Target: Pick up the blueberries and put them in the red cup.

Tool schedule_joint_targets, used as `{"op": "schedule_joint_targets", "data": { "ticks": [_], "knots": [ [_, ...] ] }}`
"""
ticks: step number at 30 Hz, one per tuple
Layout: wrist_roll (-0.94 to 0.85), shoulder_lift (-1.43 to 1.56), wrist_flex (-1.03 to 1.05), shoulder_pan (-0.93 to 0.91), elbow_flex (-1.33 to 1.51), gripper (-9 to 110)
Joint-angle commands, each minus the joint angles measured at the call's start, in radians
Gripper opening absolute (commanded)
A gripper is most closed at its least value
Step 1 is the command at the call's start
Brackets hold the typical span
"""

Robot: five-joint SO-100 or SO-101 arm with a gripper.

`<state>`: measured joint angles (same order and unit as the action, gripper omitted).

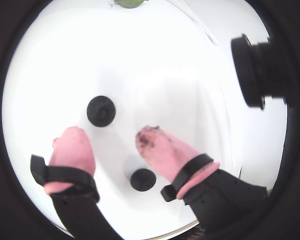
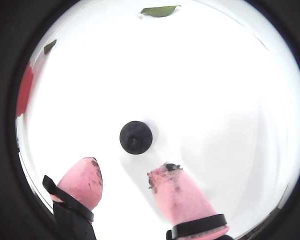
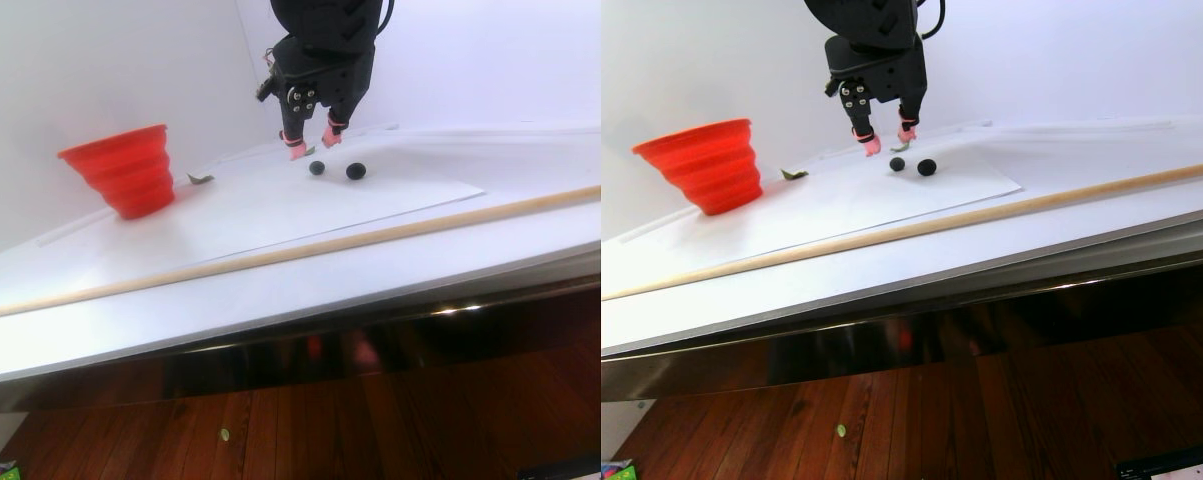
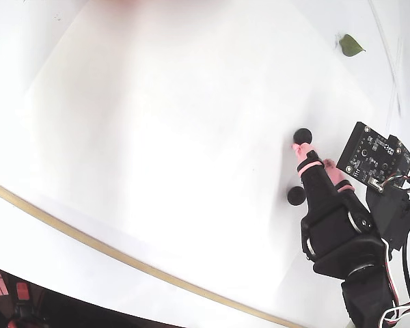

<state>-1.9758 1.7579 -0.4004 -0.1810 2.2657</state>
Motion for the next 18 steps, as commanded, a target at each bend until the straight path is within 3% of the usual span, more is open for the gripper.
{"op": "schedule_joint_targets", "data": {
  "ticks": [1, 18],
  "knots": [
    [-0.002, 0.008, -0.025, -0.003, -0.086, 19],
    [0.008, -0.095, -0.04, 0.0, -0.173, 20]
  ]
}}
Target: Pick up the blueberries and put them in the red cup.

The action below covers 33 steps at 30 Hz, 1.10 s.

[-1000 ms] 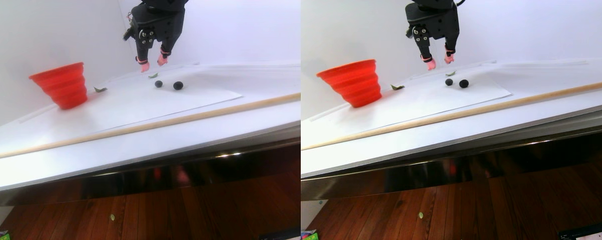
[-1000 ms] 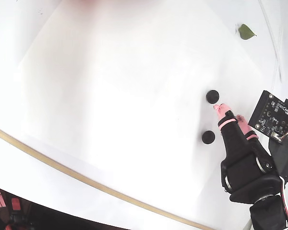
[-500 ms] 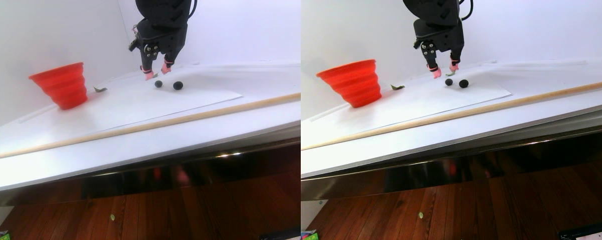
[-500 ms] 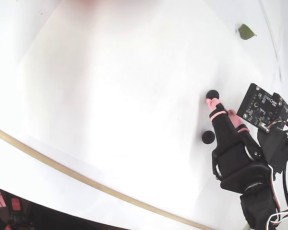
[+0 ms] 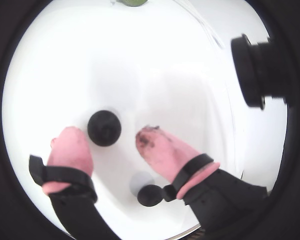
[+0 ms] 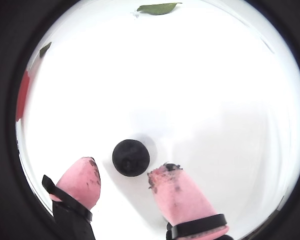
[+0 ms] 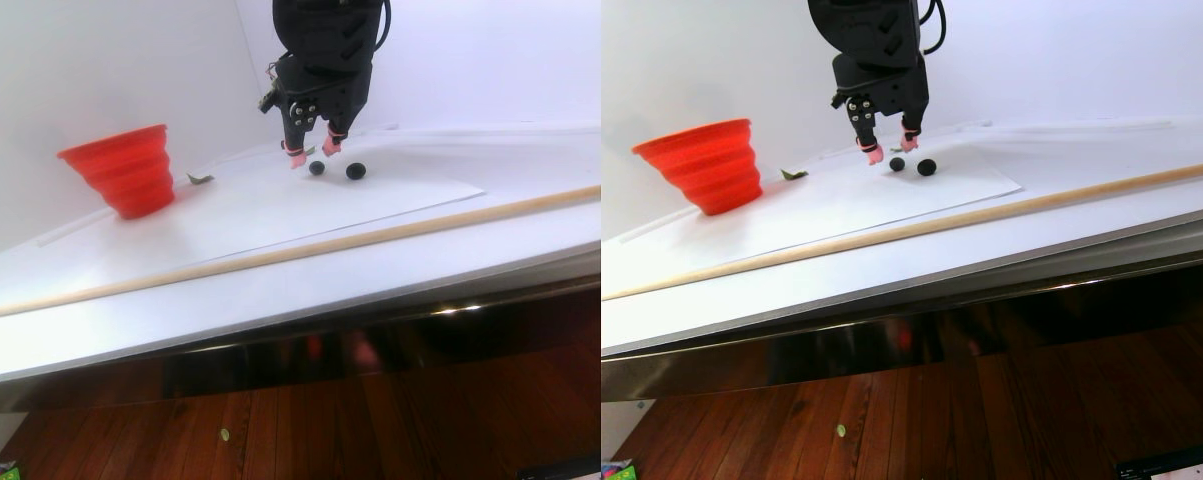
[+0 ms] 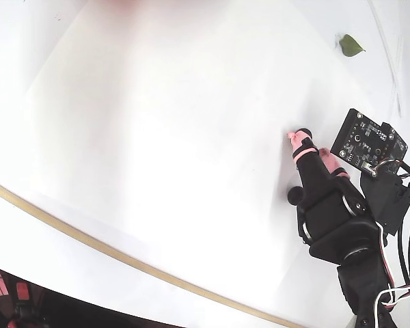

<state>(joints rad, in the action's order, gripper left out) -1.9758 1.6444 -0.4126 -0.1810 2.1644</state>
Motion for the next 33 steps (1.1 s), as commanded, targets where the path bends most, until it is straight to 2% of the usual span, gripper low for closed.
{"op": "schedule_joint_targets", "data": {
  "ticks": [1, 33],
  "knots": [
    [0.006, 0.014, -0.029, 0.0, -0.075, 20],
    [-0.012, -0.1, -0.057, 0.005, -0.141, 17]
  ]
}}
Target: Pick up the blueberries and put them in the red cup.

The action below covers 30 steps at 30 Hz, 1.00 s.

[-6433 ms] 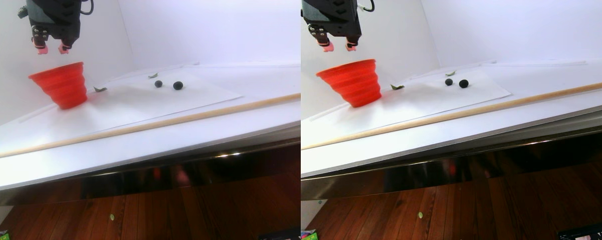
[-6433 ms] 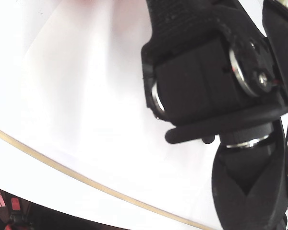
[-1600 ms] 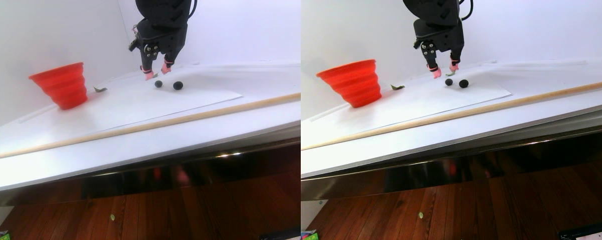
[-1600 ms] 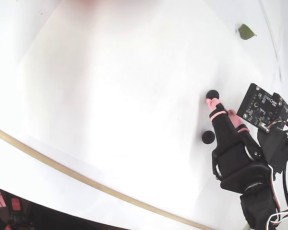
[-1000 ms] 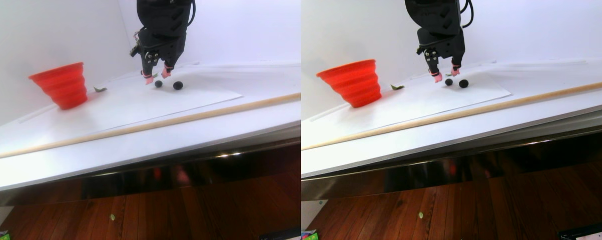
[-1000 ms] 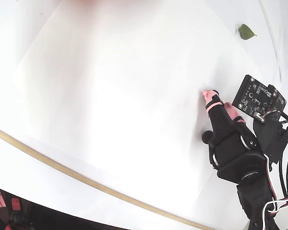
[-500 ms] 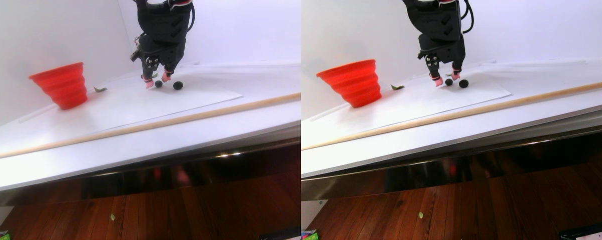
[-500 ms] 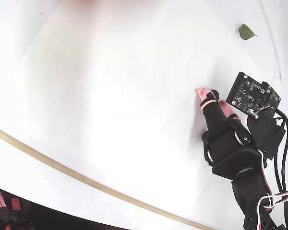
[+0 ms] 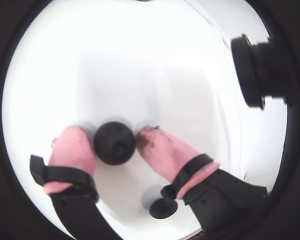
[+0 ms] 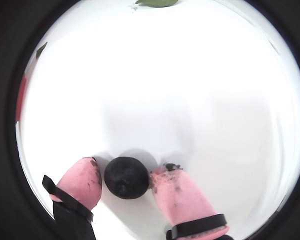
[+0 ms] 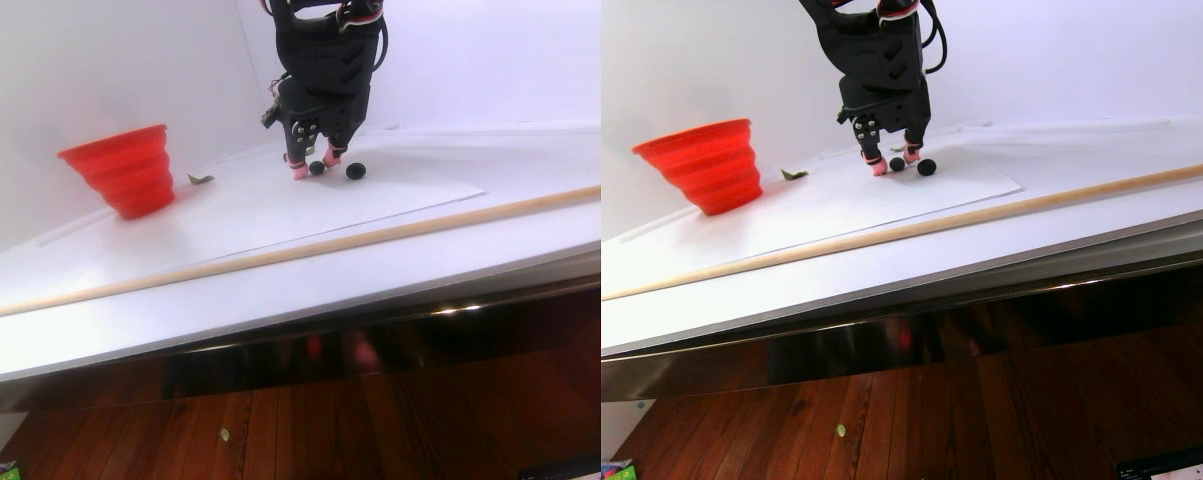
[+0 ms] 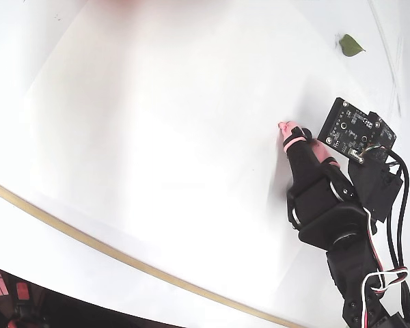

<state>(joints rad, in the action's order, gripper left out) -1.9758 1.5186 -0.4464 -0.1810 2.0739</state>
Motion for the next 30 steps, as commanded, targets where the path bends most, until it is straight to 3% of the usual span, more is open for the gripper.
{"op": "schedule_joint_targets", "data": {
  "ticks": [1, 30],
  "knots": [
    [-0.012, 0.025, -0.023, 0.005, -0.051, 16],
    [0.009, 0.236, 0.064, 0.072, 0.04, 13]
  ]
}}
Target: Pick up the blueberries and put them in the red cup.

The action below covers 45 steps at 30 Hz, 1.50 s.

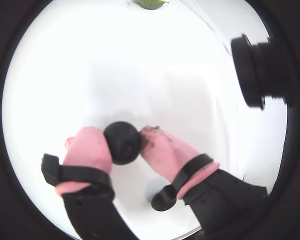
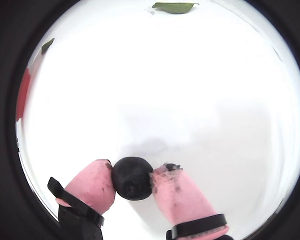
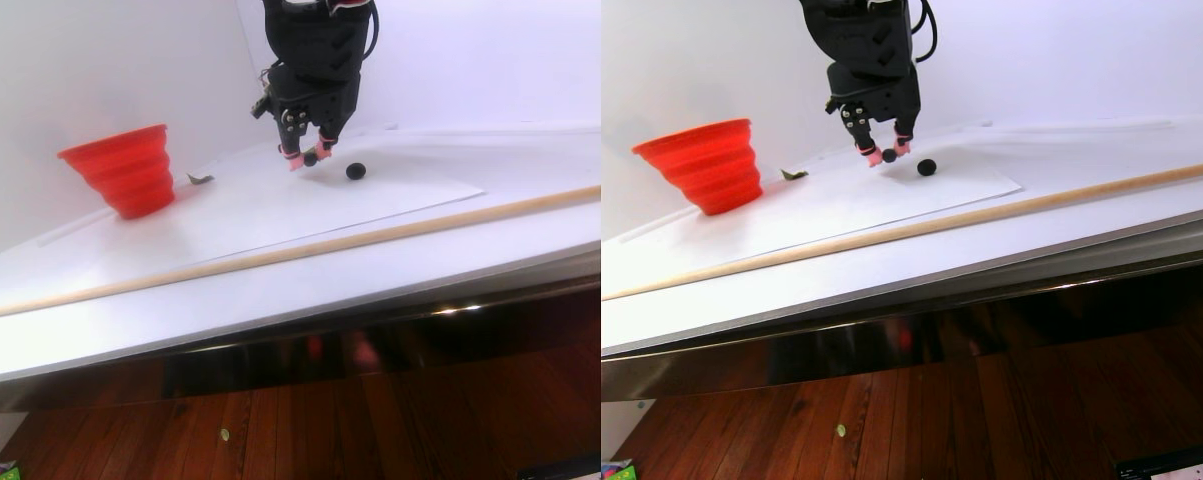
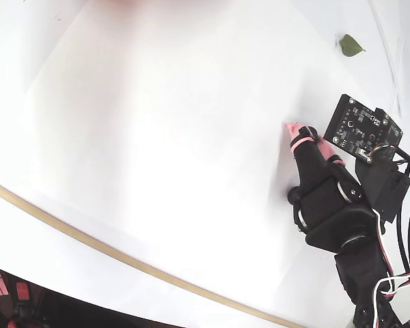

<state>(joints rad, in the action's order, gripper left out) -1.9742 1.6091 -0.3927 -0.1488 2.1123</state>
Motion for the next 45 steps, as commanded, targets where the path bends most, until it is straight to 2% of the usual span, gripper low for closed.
{"op": "schedule_joint_targets", "data": {
  "ticks": [1, 25, 45],
  "knots": [
    [0.009, 0.155, 0.014, 0.043, 0.006, 13],
    [0.048, 0.374, 0.153, 0.202, 0.064, 13],
    [0.071, 0.379, 0.164, 0.345, 0.051, 13]
  ]
}}
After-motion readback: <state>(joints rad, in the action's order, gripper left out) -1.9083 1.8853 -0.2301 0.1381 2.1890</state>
